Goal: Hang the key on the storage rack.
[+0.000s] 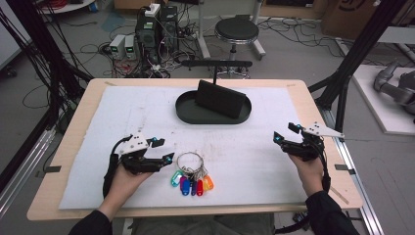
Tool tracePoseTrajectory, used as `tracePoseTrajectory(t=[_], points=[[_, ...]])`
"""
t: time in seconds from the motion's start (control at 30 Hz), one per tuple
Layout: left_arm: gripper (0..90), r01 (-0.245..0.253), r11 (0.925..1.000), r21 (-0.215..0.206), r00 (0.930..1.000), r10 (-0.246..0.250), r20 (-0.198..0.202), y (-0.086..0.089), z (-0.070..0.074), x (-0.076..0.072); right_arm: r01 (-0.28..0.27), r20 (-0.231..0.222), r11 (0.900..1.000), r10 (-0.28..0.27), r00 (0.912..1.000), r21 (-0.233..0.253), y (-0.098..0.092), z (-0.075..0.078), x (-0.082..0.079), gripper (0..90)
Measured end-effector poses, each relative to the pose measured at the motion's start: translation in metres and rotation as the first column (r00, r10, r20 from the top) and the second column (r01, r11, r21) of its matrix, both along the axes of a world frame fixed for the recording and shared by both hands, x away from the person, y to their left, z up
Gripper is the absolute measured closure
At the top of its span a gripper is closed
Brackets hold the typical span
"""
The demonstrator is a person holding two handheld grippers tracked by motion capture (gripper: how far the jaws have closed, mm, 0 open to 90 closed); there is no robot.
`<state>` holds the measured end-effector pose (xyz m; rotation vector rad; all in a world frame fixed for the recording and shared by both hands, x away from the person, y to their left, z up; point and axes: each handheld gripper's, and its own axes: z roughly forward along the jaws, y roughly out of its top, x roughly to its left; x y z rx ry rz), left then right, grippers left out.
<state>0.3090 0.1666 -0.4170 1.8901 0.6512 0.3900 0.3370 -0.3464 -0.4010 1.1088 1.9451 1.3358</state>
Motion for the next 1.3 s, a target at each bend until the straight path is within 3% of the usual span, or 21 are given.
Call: tracePoseTrajectory(t=[0.1, 0.27, 0.5, 0.63, 0.8, 1.03, 1.17, 1.3], points=[[40.2, -0.008, 0.9999, 0.012, 0.9983, 0.009, -0.057, -0.007, -0.006, 0.004, 0.005, -0.001, 1.000, -0.005, 1.0000, -0.001, 0.000, 0.000, -0.001, 26.0], [44.0, -0.019, 0.9990, 0.041, 0.9939, 0.023, -0.108, -0.012, -0.012, 0.008, 0.010, 0.001, 1.000, -0.010, 0.9999, -0.005, -0.002, 0.000, -0.001, 26.1], [50.1, 0.009, 0.9987, 0.049, 0.9933, -0.003, -0.116, -0.011, -0.015, 0.006, 0.009, 0.004, 1.000, -0.009, 1.0000, -0.012, -0.003, -0.001, -0.002, 26.3], [50.1, -0.003, 0.9999, 0.015, 0.9859, 0.005, -0.167, -0.008, -0.018, 0.003, 0.010, 0.006, 1.000, -0.009, 0.9999, -0.017, -0.002, -0.001, -0.002, 26.3], [50.2, 0.002, 0.9997, 0.023, 0.9831, 0.003, -0.183, -0.009, -0.019, 0.001, 0.007, 0.009, 1.000, -0.007, 0.9999, -0.022, -0.002, -0.001, -0.002, 26.3], [51.0, -0.023, 0.9992, -0.033, 0.9648, 0.014, -0.263, -0.008, -0.023, 0.002, 0.009, 0.010, 1.000, -0.009, 0.9999, -0.024, -0.002, -0.001, -0.001, 26.3], [51.3, -0.046, 0.9977, -0.051, 0.9431, 0.026, -0.331, -0.011, -0.028, 0.006, 0.010, 0.014, 1.000, -0.009, 0.9999, -0.029, -0.002, -0.001, -0.001, 26.3], [51.7, -0.082, 0.9952, -0.053, 0.9282, 0.057, -0.368, -0.014, -0.031, 0.009, 0.009, 0.015, 0.999, -0.008, 0.9999, -0.034, 0.000, -0.001, -0.002, 26.3]])
